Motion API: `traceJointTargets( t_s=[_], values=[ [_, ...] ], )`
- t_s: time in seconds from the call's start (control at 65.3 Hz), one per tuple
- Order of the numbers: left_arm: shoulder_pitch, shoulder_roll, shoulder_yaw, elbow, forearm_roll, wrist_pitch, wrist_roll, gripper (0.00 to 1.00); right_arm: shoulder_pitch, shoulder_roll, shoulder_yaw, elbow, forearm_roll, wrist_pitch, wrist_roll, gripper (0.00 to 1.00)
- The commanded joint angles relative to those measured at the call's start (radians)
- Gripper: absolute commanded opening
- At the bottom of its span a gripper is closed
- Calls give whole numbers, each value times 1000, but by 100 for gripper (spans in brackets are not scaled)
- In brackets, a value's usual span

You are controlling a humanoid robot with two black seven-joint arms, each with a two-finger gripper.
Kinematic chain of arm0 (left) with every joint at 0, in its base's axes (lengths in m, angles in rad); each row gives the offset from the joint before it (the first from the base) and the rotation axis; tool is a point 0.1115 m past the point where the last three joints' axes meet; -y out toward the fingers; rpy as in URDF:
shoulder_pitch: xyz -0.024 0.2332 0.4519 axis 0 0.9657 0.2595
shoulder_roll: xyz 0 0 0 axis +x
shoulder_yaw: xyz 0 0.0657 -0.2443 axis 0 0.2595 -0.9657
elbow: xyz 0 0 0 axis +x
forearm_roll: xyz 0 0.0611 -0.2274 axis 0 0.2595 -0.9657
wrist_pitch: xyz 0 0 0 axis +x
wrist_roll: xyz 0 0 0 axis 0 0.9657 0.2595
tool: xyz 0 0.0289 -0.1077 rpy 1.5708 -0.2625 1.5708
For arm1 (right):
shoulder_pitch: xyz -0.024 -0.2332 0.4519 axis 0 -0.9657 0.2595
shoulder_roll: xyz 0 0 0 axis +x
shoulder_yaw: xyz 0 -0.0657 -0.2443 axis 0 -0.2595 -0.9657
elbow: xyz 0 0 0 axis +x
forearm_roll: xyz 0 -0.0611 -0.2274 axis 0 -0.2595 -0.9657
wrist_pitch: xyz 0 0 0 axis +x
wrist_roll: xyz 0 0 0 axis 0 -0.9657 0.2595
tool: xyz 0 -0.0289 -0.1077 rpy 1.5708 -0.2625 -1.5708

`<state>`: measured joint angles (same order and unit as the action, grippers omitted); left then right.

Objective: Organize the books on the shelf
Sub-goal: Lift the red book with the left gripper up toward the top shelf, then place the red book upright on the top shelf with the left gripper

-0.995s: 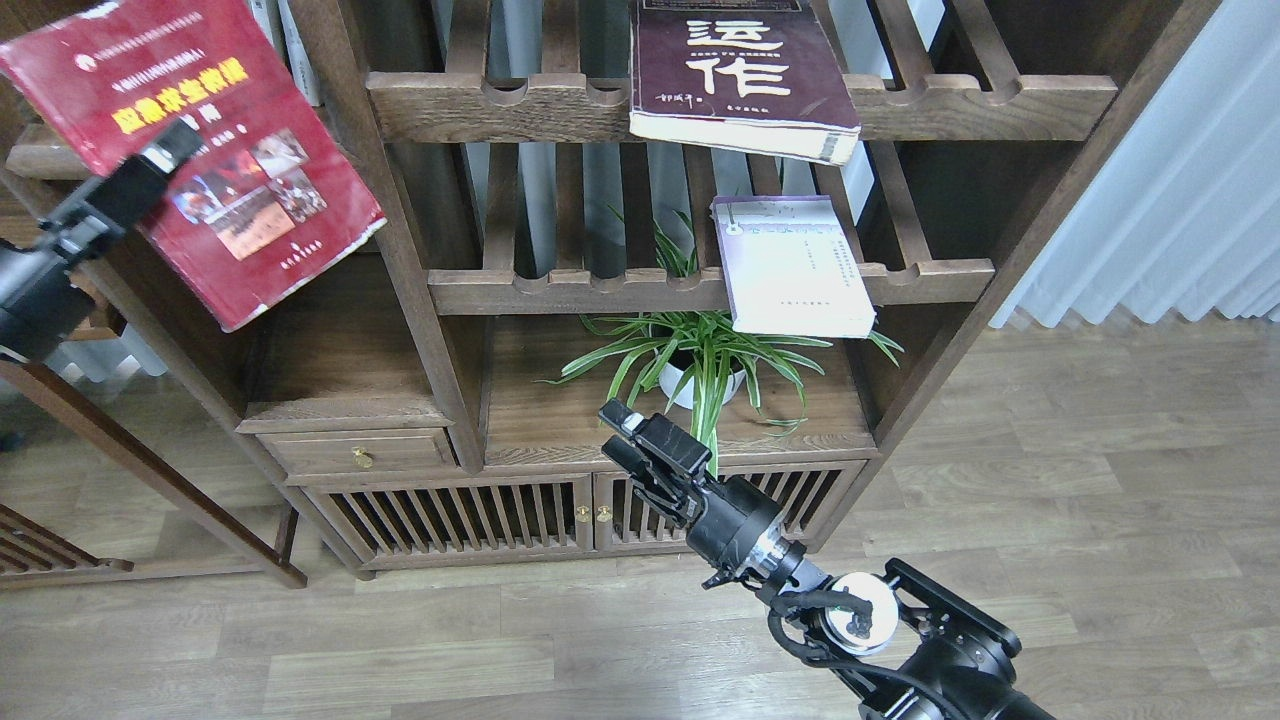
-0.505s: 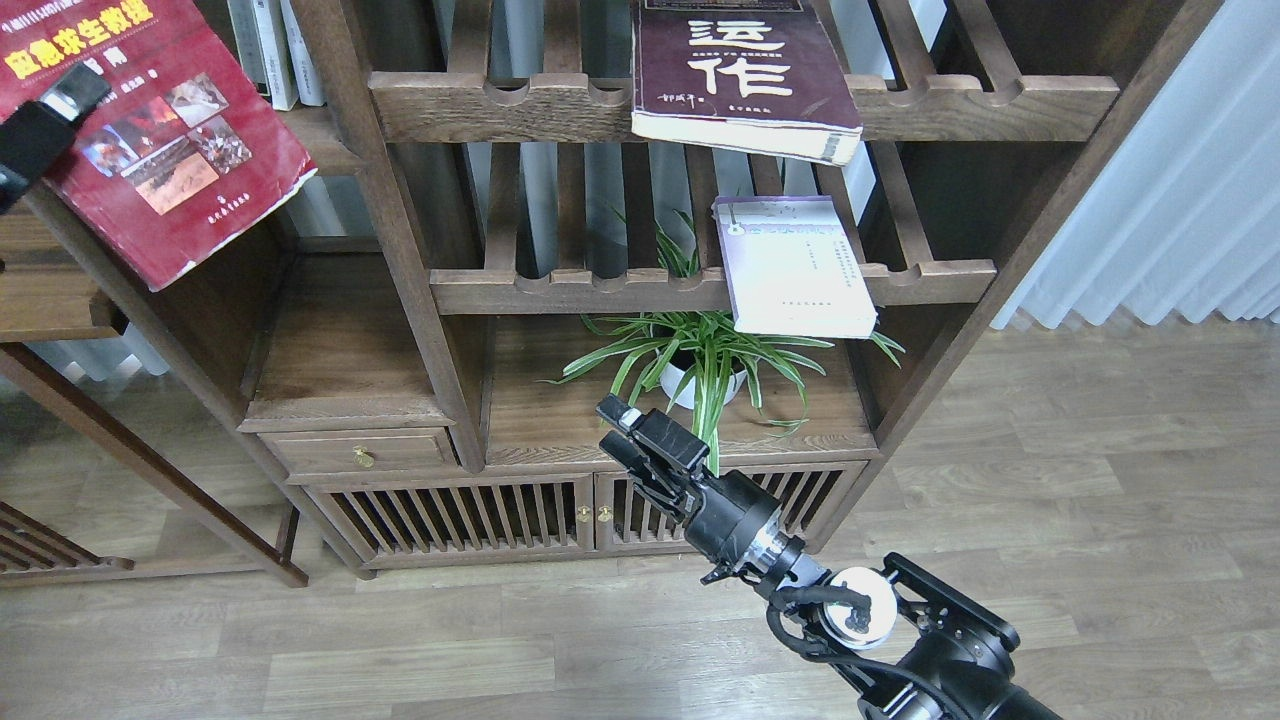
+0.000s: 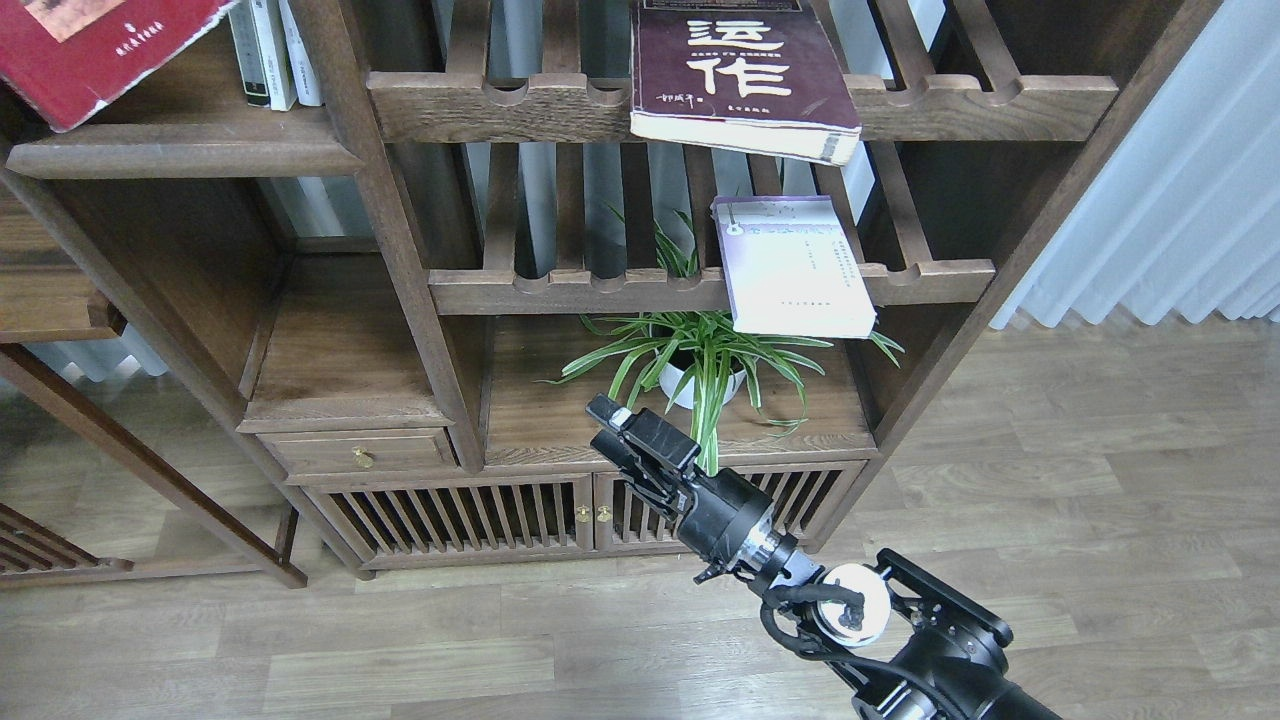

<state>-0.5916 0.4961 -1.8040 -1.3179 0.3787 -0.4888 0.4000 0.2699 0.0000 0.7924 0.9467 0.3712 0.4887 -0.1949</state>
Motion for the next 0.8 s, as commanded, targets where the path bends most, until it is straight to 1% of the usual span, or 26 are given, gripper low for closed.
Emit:
traceJointTargets(
  t_s=[0.0, 0.092, 0.23, 0.337, 0.367, 0.413, 0.429, 0.444, 0.459, 0.521, 0.612, 0.781],
  values=[
    [-2, -22, -8, -3, 86, 0, -47, 0, 3, 0, 2, -2, -2, 0, 0, 79],
    [-2, -44, -6, -11, 155, 0, -85, 0, 5, 0, 2, -2, -2, 0, 0, 80],
    [-8, -47, 0, -9, 213, 0, -102, 0, 5, 0, 2, -2, -2, 0, 0, 80],
    [-19, -48, 12, -6, 259, 1, -132, 0, 5, 0, 2, -3, -2, 0, 0, 80],
    [-19, -50, 12, -6, 284, 19, -144, 0, 5, 0, 2, -3, -2, 0, 0, 80],
    [-27, -62, 18, -4, 319, 52, -170, 0, 5, 0, 2, -3, -2, 0, 0, 80],
    [-39, -77, 32, -3, 360, 97, -217, 0, 5, 0, 2, -3, -2, 0, 2, 80],
    [-40, -79, 37, -3, 367, 104, -224, 0, 5, 0, 2, -3, -2, 0, 2, 80],
    [-43, -79, 43, -1, 377, 114, -239, 0, 5, 0, 2, -3, -2, 0, 2, 80],
    [-48, -79, 58, 2, 394, 139, -266, 0, 5, 0, 2, -3, -2, 0, 2, 80],
    [-56, -79, 75, 9, 397, 160, -282, 0, 3, 0, 2, -2, 0, 0, 2, 80],
    [-73, -79, 98, 49, 405, 191, -294, 0, 2, 0, 2, -2, 0, 0, 2, 80]
  ],
)
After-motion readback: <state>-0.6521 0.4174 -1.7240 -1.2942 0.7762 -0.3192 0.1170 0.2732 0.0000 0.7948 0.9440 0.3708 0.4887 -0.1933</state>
